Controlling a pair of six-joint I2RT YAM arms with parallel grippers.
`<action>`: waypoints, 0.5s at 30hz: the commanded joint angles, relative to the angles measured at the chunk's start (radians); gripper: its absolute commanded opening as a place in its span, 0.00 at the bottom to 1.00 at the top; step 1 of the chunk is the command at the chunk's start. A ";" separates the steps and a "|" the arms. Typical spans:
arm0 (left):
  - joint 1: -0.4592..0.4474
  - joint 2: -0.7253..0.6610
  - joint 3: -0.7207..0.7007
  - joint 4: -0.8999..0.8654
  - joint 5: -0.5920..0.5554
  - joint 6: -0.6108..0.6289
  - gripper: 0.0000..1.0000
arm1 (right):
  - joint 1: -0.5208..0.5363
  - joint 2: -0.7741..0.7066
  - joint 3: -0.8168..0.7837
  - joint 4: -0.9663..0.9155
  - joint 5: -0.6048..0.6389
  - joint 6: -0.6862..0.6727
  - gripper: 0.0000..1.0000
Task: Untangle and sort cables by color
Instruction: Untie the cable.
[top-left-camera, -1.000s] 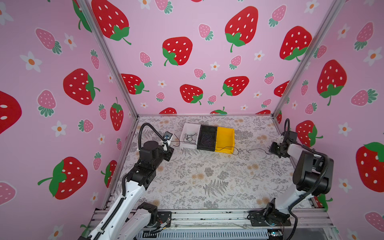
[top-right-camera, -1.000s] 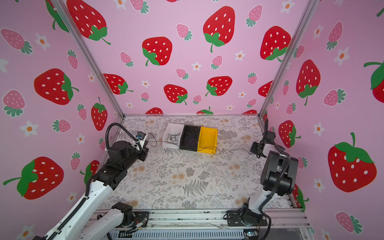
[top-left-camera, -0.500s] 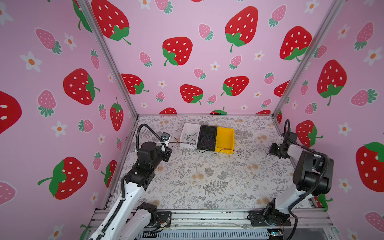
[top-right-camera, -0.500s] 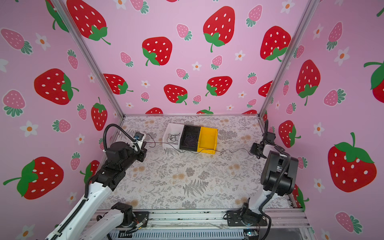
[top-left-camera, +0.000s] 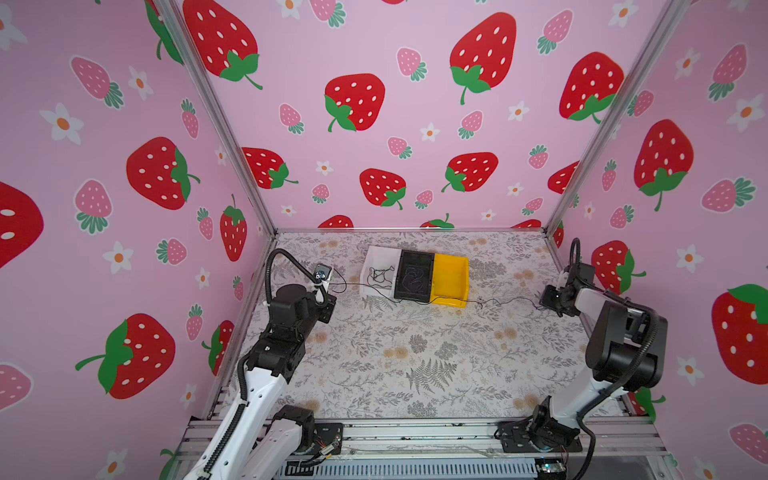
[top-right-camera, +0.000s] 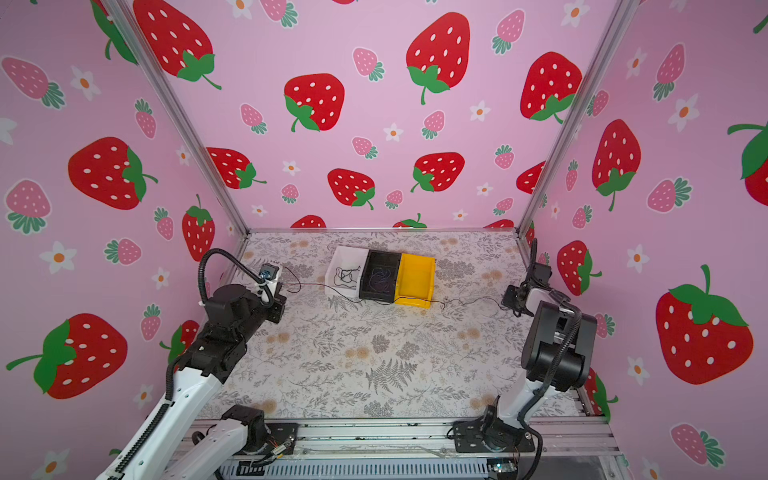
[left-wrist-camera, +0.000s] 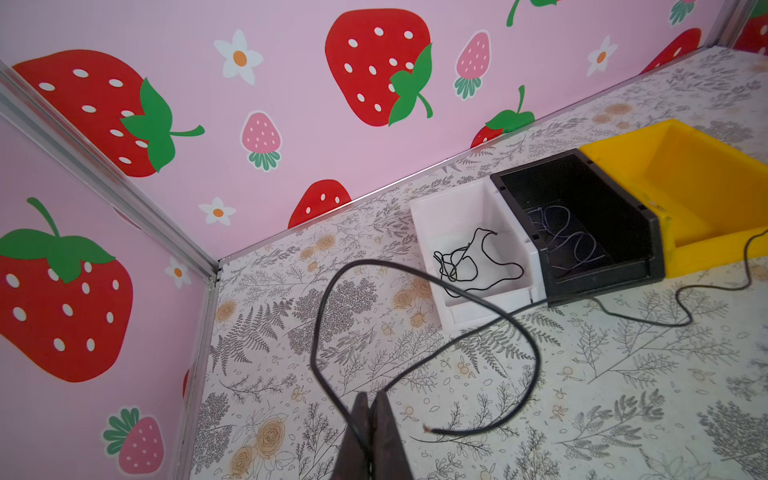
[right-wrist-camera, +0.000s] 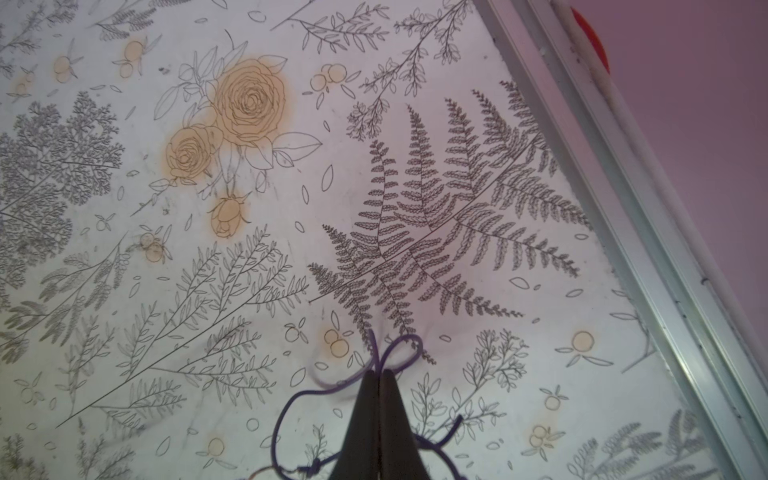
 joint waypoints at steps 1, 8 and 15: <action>0.015 -0.011 0.009 0.009 -0.038 0.020 0.00 | -0.014 0.009 0.021 0.005 0.032 0.004 0.00; 0.031 -0.015 0.007 0.014 -0.051 0.016 0.00 | -0.020 -0.008 0.018 0.012 0.045 0.007 0.00; 0.047 -0.012 0.013 0.015 -0.084 0.014 0.00 | -0.027 -0.015 0.029 0.011 0.060 0.009 0.00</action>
